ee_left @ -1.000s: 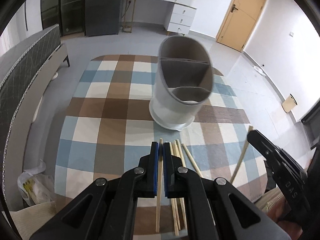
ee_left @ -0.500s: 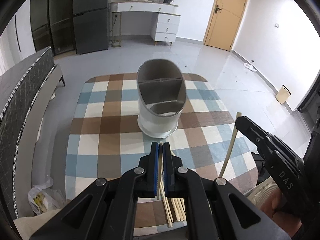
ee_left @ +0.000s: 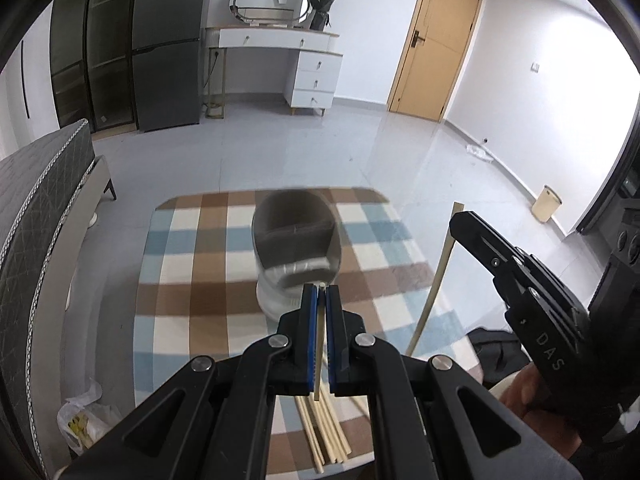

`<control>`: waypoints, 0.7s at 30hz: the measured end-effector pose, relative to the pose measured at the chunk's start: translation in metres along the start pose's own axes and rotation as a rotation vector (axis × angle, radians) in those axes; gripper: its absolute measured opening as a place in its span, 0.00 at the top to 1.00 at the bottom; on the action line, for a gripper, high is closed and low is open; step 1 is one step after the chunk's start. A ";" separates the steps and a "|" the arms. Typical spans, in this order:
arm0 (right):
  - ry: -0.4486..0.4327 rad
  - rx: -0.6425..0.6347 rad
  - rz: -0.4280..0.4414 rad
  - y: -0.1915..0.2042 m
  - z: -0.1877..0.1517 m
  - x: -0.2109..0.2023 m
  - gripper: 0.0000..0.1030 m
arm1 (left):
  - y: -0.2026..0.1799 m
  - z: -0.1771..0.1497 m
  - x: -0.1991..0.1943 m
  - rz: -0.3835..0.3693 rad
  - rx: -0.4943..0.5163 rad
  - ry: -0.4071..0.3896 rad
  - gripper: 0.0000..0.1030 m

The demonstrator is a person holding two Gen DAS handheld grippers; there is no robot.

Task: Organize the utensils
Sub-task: 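Lift both held chopsticks and carry them above the utensil holder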

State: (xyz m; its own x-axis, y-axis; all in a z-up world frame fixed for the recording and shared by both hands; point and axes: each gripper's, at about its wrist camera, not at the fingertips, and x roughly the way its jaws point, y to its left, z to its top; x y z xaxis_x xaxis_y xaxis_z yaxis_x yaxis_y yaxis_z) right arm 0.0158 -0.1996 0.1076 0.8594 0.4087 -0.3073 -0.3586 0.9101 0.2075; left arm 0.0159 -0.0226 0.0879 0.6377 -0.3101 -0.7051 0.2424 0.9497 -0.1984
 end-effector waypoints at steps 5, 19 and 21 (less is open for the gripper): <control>-0.070 -0.054 0.024 0.004 0.037 0.009 0.97 | 0.001 0.036 -0.011 -0.022 0.006 -0.047 1.00; -0.226 -0.143 0.094 0.003 0.095 0.094 0.97 | 0.030 0.130 0.014 -0.038 -0.007 -0.144 1.00; -0.245 -0.139 0.087 0.000 0.092 0.104 0.97 | 0.036 0.133 0.020 -0.039 -0.013 -0.147 1.00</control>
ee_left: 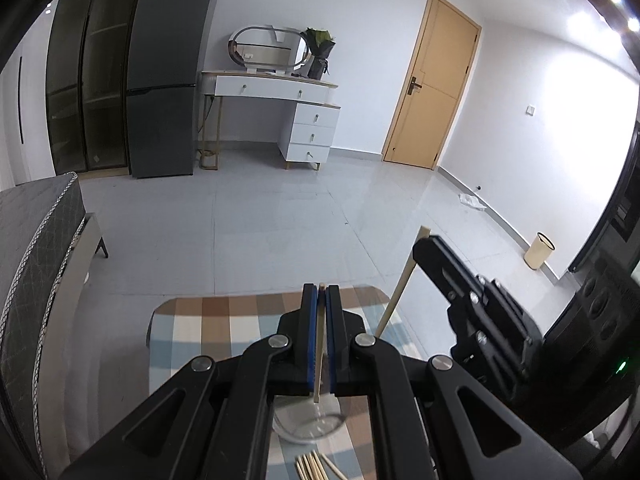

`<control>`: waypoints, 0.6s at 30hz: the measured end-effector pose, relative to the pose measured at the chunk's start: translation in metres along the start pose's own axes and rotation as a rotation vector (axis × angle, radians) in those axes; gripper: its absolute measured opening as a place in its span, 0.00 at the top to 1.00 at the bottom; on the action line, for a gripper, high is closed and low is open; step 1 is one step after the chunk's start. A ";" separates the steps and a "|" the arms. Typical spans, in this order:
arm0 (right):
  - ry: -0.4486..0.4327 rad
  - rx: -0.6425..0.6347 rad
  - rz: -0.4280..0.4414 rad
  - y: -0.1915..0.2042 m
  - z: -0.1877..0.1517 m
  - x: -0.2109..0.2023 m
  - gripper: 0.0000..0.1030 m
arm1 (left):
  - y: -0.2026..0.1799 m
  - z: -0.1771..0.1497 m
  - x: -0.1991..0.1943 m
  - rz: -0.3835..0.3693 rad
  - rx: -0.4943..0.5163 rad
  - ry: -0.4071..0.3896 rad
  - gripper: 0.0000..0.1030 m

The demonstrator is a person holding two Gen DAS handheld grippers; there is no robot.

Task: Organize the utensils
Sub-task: 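Lift both held chopsticks and carry them above the utensil holder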

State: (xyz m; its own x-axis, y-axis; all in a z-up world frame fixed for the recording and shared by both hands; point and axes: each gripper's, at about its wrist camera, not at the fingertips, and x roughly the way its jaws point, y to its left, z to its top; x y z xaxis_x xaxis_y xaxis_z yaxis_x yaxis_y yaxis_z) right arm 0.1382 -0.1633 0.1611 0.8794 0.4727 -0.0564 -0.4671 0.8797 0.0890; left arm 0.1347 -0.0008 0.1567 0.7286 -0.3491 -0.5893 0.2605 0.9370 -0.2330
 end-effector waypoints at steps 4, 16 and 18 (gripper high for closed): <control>0.002 0.020 0.018 -0.009 -0.020 0.018 0.97 | 0.012 0.000 0.020 -0.004 -0.014 0.014 1.00; 0.101 -0.037 0.076 -0.008 -0.070 0.040 0.97 | 0.032 -0.027 0.050 -0.023 -0.061 0.071 1.00; 0.125 -0.065 0.105 -0.003 -0.075 0.039 0.97 | 0.036 -0.032 0.052 -0.027 -0.077 0.091 1.00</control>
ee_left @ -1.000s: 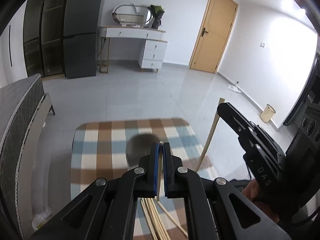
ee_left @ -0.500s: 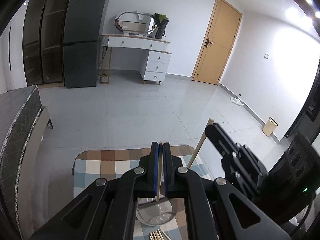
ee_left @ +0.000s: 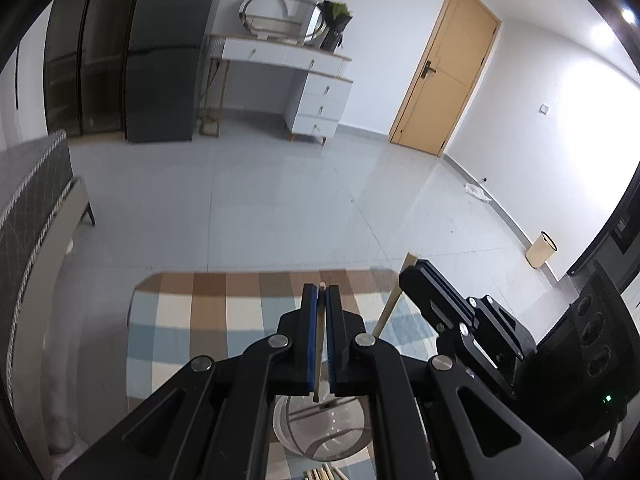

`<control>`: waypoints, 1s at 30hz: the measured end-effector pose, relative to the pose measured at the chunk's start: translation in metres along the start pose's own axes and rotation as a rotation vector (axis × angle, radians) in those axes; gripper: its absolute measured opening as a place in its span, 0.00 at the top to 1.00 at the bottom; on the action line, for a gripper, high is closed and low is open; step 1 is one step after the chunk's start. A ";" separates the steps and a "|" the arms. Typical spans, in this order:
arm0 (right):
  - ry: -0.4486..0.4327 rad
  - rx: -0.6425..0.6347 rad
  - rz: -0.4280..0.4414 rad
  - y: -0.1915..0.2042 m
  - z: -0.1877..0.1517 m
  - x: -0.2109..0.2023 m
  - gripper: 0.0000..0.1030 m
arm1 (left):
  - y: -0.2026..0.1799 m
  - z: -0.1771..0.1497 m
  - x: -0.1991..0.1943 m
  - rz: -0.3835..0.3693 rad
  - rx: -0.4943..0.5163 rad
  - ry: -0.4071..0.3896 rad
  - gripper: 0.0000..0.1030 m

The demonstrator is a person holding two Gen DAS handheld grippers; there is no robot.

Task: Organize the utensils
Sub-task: 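Lift both held chopsticks and carry them above the utensil holder, then open the left gripper over the holder while the right gripper opens too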

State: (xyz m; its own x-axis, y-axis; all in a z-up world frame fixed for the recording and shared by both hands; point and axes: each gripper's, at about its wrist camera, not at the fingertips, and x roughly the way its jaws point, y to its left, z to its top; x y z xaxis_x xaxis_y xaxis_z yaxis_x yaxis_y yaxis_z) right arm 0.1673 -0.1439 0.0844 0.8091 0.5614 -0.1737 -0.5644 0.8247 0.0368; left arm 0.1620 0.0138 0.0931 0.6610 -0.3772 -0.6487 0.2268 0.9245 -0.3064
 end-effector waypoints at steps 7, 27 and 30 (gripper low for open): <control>0.113 -0.076 0.091 0.017 -0.019 -0.003 0.94 | 0.011 -0.004 0.001 0.006 -0.065 0.080 0.97; 0.054 0.122 -0.085 0.025 0.010 -0.145 0.23 | -0.024 -0.052 -0.106 0.171 -0.083 -0.060 0.47; 0.035 0.144 -0.101 0.030 0.017 -0.161 0.15 | -0.034 -0.060 -0.120 0.181 -0.070 -0.100 0.43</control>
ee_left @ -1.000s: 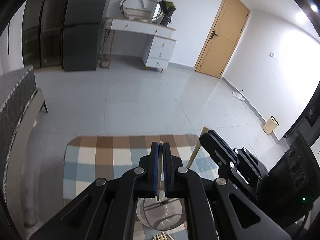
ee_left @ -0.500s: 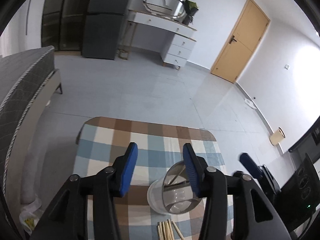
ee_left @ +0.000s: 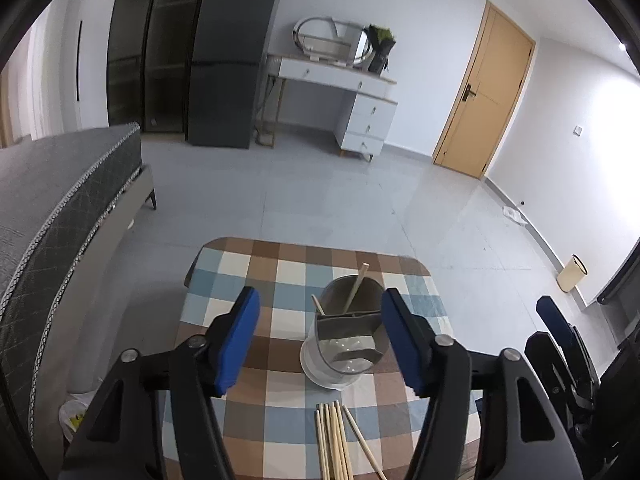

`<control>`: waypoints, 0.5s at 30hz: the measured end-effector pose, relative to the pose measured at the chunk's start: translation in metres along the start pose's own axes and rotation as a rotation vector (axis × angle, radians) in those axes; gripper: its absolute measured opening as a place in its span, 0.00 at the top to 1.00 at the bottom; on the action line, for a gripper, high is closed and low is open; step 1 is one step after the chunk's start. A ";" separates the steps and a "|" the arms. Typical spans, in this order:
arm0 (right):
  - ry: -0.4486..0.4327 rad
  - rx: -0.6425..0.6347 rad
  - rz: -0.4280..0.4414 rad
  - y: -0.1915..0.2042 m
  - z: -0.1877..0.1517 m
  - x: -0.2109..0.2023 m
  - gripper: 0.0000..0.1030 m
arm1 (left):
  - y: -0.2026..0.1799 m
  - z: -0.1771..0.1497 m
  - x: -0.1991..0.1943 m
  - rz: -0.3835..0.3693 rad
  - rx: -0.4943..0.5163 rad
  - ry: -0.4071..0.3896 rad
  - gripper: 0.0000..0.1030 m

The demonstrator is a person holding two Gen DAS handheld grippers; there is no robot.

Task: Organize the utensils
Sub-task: 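Open the left gripper over the holder while the right gripper opens too, then withdraw both grippers and lower them toward the remaining chopsticks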

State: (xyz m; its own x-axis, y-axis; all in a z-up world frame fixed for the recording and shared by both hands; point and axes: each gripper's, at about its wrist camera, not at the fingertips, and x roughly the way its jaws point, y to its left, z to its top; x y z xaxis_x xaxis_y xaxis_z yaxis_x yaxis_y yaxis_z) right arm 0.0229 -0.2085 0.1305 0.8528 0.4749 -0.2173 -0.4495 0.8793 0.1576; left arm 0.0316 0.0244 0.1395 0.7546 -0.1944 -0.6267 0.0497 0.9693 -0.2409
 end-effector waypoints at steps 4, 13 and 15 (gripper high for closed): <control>-0.027 0.005 -0.006 0.008 0.001 -0.024 0.04 | -0.006 -0.013 -0.019 -0.013 0.000 -0.036 0.43; -0.036 0.049 -0.064 0.022 -0.024 -0.058 0.00 | -0.006 -0.058 -0.022 0.014 0.017 -0.051 0.35; -0.017 0.052 -0.086 0.023 -0.037 -0.062 0.00 | -0.004 -0.070 -0.018 0.037 0.020 -0.060 0.27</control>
State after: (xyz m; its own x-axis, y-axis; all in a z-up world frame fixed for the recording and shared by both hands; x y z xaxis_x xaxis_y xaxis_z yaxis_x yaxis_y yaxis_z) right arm -0.0501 -0.2161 0.1118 0.8921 0.3970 -0.2156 -0.3608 0.9133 0.1887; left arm -0.0280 0.0136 0.0992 0.7938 -0.1495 -0.5895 0.0337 0.9786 -0.2028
